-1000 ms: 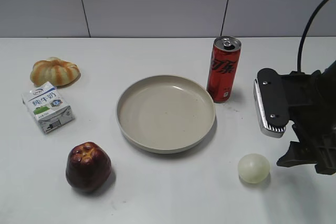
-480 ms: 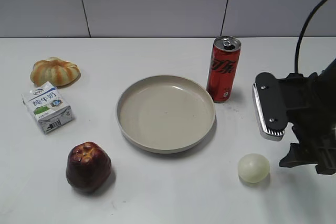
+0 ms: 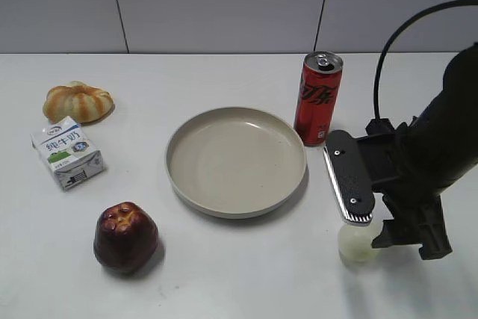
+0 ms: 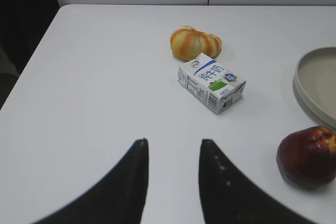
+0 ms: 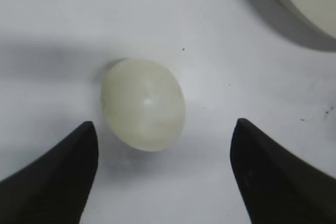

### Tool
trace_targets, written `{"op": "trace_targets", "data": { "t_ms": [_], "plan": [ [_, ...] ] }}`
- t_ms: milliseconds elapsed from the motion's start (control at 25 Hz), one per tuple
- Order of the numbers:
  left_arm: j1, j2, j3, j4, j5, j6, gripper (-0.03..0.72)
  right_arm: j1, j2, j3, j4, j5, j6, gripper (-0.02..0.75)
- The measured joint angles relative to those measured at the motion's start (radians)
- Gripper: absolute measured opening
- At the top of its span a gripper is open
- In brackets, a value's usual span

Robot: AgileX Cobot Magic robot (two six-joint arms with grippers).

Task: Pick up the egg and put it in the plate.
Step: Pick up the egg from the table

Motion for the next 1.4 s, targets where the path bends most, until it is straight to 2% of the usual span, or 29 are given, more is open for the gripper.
{"op": "trace_targets", "data": {
  "t_ms": [800, 1400],
  "plan": [
    [0.0, 0.0, 0.0, 0.0, 0.0, 0.0, 0.24, 0.0, 0.122, -0.001, -0.001, -0.054, 0.0, 0.593],
    [0.0, 0.0, 0.0, 0.0, 0.0, 0.0, 0.24, 0.0, 0.128, -0.001, -0.001, -0.07, 0.0, 0.593]
  ]
}}
